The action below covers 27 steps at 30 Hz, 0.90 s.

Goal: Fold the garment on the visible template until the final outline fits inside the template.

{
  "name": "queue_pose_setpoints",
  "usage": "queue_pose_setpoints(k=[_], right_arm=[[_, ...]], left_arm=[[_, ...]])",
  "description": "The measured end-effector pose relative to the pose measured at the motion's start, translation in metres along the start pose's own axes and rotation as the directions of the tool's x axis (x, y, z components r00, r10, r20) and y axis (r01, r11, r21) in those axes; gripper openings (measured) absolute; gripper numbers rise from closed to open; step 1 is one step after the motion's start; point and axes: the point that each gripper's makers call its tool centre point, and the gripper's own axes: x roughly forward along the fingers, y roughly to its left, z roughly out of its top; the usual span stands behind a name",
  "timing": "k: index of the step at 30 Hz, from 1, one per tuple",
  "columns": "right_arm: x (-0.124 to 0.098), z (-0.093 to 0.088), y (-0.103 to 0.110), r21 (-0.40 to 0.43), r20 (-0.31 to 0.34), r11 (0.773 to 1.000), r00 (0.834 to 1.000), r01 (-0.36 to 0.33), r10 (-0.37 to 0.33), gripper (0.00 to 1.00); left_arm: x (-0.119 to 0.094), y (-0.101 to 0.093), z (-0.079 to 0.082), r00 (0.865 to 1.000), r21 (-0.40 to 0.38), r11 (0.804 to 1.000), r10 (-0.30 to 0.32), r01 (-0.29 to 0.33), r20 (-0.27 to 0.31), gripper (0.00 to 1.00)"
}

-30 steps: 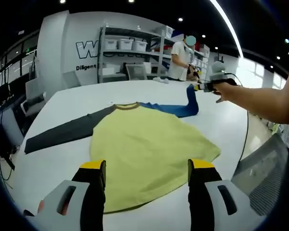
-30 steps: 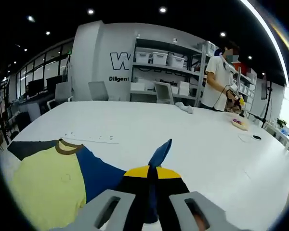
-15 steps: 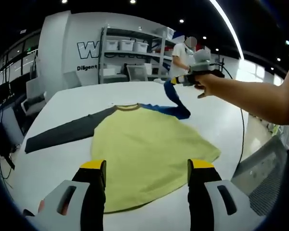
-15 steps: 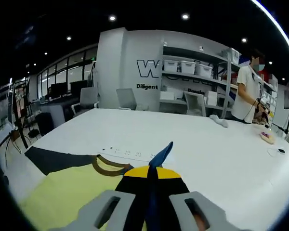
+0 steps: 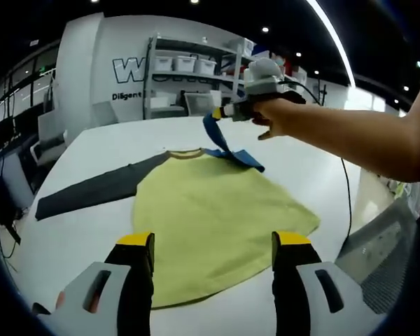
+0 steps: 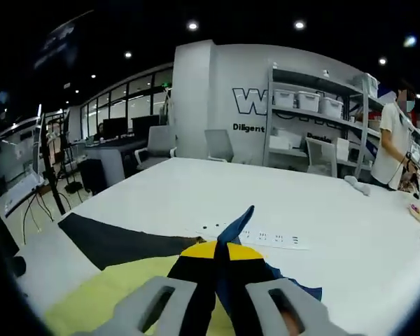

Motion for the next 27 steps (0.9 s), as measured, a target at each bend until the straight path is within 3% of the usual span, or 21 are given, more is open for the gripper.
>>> queue_pose_setpoints(k=[8,19,27], right_arm=[[0.008,0.002,0.037,-0.058,-0.005,0.996,0.998,-0.062,0.062,0.0],[0.02,-0.007,0.073,-0.094,-0.034,0.987,0.991,-0.128,0.126,0.0],[0.039,-0.041,0.085,-0.104,-0.12,0.981,0.981,-0.164,0.151,0.0]], left_arm=[[-0.001,0.0,0.001,1.0,-0.004,1.0,-0.002,0.002,0.004,0.65],[0.0,0.001,0.0,1.0,-0.01,1.0,-0.003,0.003,0.0,0.64],[0.0,0.003,-0.001,1.0,-0.02,1.0,0.002,-0.003,-0.005,0.63]])
